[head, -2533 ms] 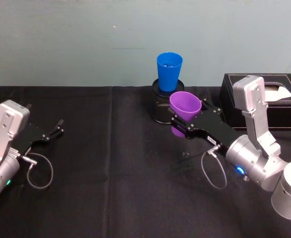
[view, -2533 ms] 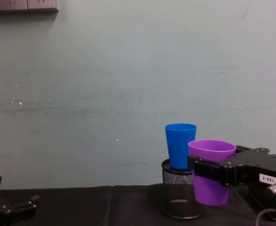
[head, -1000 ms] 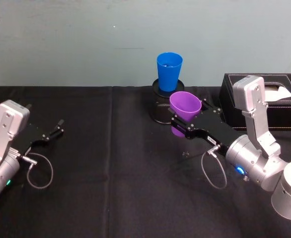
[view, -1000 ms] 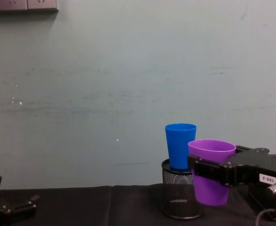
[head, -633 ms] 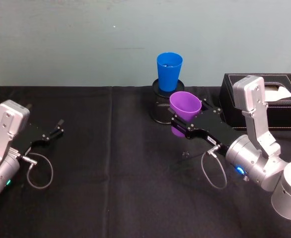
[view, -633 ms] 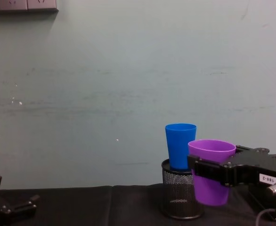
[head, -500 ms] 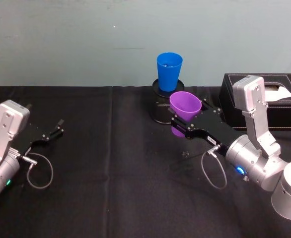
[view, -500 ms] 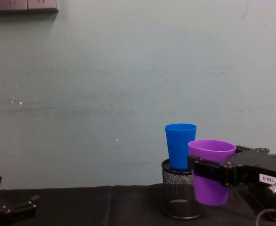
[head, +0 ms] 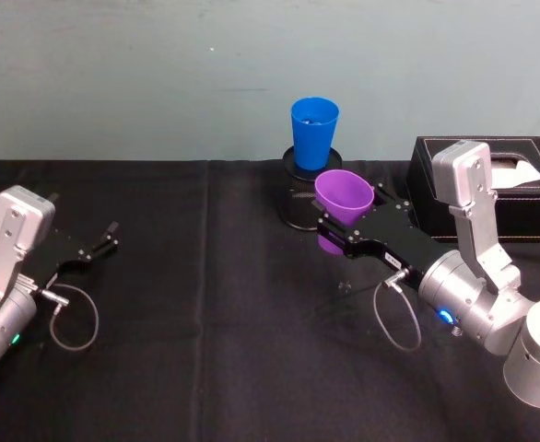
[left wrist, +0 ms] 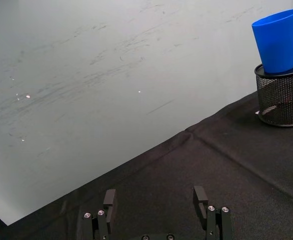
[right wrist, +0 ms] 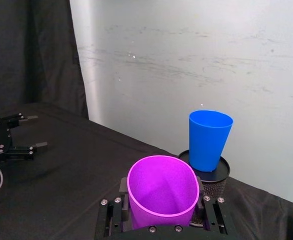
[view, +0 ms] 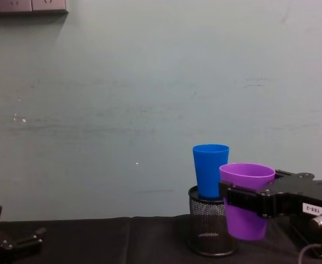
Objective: Pick up one cup with a gripper and tap it against the other cup.
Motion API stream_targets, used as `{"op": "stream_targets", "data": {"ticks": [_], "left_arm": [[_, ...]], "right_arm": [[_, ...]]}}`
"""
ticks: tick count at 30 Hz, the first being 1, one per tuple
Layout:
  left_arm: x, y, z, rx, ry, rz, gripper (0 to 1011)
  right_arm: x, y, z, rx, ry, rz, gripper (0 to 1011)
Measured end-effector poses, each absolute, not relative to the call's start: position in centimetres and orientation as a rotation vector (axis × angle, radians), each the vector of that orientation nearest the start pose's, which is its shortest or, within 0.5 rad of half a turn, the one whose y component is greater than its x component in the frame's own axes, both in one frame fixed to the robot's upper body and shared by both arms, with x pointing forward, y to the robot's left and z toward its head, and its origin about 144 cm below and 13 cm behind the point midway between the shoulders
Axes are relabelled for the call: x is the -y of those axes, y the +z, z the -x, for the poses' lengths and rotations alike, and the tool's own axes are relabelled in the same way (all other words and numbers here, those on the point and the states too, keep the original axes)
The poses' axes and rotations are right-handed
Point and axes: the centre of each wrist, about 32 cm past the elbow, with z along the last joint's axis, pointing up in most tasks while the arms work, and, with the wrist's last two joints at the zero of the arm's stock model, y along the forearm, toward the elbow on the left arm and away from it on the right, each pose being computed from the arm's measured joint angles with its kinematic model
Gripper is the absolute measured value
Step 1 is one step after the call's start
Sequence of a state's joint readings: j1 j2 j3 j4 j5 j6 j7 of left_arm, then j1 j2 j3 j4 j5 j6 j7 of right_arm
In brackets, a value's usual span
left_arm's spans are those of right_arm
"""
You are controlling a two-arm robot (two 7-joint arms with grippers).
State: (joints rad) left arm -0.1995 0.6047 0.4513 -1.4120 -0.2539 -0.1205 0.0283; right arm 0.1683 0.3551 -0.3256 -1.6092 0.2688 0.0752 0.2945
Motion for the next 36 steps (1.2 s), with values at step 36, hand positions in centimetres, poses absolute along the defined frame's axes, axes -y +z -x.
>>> {"op": "stream_targets", "data": {"ticks": [36], "left_arm": [[-30.97,113.98,-48.86,0.285,1.248,-0.304,1000]], "right_arm": [[22.84,119.15,-48.92,0.096,-0.965,0.080,721]]}}
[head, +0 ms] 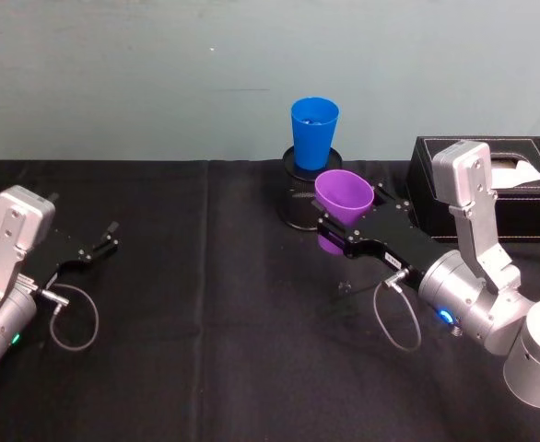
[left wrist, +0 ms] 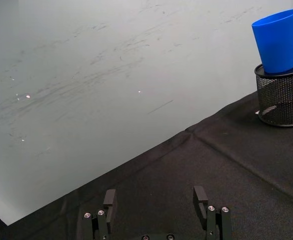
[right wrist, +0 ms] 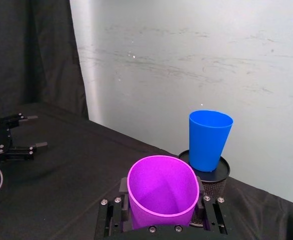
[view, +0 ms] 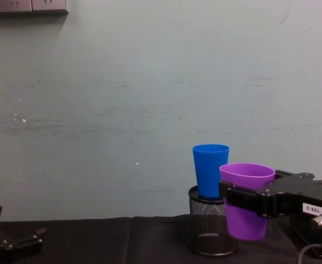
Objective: Pick up one cup with a gripper and tap it against the other cup.
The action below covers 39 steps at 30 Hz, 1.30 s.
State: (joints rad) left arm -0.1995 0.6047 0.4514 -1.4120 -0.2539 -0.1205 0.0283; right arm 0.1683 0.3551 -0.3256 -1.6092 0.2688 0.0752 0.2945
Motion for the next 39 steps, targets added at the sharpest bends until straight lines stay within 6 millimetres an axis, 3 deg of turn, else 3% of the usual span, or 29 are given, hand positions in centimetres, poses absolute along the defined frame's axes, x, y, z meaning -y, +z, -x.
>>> {"op": "stream_targets", "data": {"ticks": [39], "left_arm": [[-30.97,113.98,-48.86,0.285,1.248,-0.304,1000]], "right_arm": [[22.84,119.15,-48.92,0.097,-0.965,0.080,721]]}}
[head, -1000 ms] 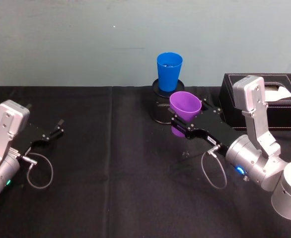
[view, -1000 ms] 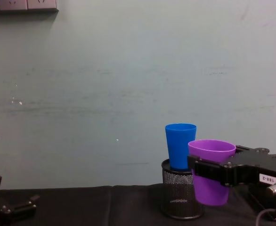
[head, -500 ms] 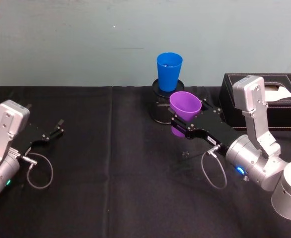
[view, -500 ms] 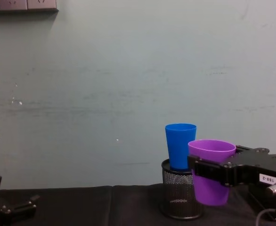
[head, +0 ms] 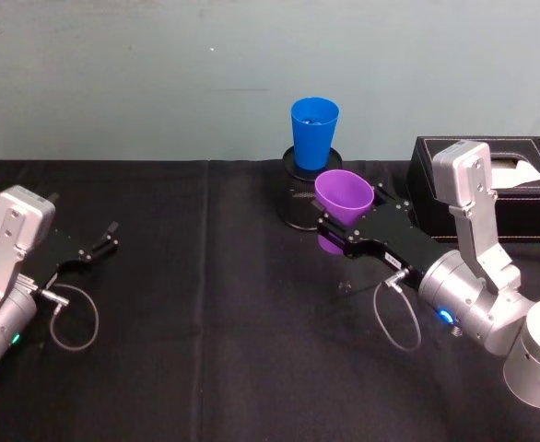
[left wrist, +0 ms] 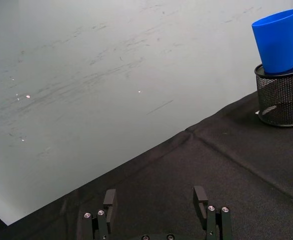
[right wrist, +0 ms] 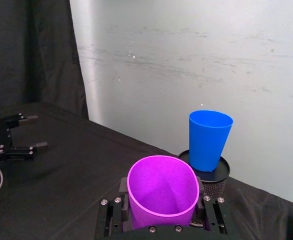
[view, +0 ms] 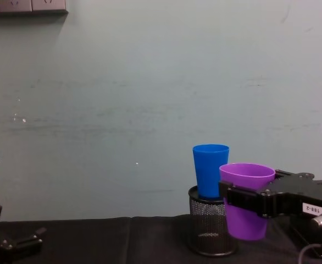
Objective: Pick up one cup with a gripper and tap it against the other cup.
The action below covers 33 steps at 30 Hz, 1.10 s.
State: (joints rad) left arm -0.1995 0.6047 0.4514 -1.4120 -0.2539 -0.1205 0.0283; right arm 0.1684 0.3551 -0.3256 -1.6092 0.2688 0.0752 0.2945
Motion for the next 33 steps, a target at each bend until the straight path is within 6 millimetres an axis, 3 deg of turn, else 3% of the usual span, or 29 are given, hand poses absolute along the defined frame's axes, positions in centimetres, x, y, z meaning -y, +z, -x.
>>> {"op": "stream_targets", "data": {"ticks": [33], "left_arm": [[-30.97,113.98,-48.86,0.285,1.248,-0.304,1000]], "right_arm": [[22.84,119.15,-48.92,0.096,-0.965,0.080,721]]}}
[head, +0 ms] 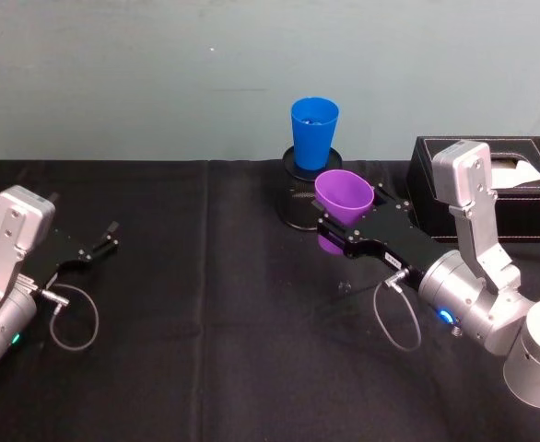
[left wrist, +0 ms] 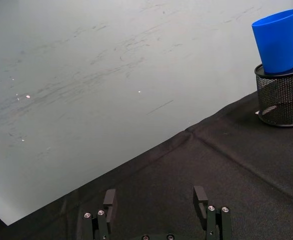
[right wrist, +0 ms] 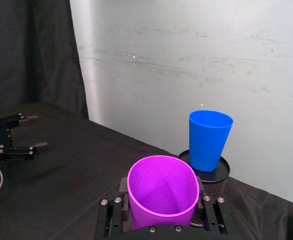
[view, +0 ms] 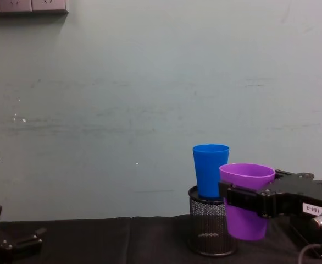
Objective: Pick up one cup with a gripper and tap it against the other cup.
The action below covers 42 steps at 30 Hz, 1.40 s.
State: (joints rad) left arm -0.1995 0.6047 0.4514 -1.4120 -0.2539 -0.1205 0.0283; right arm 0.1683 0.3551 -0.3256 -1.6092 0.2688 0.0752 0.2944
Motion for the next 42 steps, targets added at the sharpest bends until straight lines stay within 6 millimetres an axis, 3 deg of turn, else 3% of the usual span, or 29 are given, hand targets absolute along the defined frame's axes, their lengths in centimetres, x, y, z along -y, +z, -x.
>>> {"op": "stream_targets", "data": {"ticks": [42], "left_arm": [[-30.97,113.98,-48.86,0.285,1.248,-0.305,1000]], "right_arm": [[22.85,119.15,-48.92,0.097,-0.965,0.080,721]]}}
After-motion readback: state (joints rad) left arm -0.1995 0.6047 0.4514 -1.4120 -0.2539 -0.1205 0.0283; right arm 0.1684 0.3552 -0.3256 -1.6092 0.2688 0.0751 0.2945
